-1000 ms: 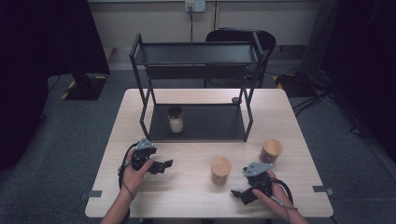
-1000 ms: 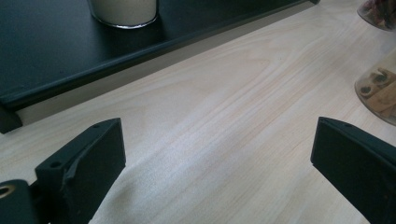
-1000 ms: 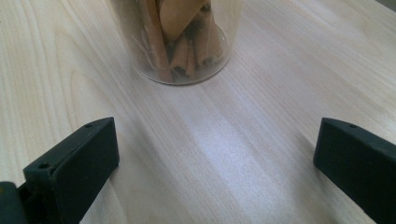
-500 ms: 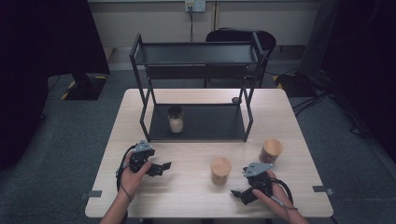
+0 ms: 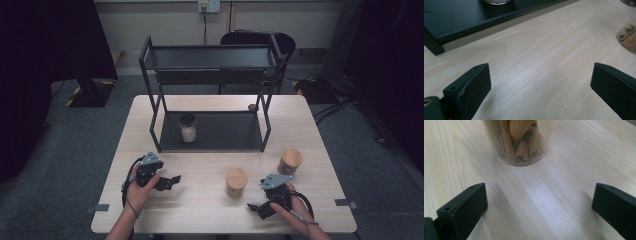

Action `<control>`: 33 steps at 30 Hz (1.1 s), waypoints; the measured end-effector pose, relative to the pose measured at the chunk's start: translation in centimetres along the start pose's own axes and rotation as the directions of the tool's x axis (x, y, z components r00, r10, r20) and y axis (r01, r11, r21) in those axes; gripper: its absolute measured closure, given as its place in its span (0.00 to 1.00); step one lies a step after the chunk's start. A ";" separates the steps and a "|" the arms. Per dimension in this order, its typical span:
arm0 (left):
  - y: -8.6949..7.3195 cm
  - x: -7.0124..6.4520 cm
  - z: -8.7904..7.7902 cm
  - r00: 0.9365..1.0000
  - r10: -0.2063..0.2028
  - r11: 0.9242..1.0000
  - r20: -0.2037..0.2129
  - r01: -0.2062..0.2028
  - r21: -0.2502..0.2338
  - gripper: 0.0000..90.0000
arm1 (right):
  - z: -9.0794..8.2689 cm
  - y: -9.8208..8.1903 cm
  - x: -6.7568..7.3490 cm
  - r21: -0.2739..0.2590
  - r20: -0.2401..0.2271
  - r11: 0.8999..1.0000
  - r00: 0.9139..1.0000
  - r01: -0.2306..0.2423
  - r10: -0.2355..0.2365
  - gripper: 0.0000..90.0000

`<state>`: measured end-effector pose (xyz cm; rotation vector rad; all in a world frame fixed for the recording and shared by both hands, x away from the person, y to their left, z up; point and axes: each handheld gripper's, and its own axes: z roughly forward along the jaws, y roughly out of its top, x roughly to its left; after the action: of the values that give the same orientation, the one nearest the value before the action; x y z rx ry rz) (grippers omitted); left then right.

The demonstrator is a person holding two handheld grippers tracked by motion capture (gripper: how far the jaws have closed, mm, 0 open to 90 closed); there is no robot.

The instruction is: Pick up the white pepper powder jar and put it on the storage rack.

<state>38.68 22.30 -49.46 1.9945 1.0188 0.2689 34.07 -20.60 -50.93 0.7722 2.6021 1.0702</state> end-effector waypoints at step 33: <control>-1.0 0.0 -1.0 1.000 0.014 1.000 -0.005 -0.014 0.015 0.03 | 0.0 0.0 0.0 0.000 0.000 1.000 1.000 0.000 0.000 0.00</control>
<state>37.58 23.28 -49.65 2.0163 1.0125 0.2745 34.07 -20.60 -50.93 0.7719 2.6020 1.0702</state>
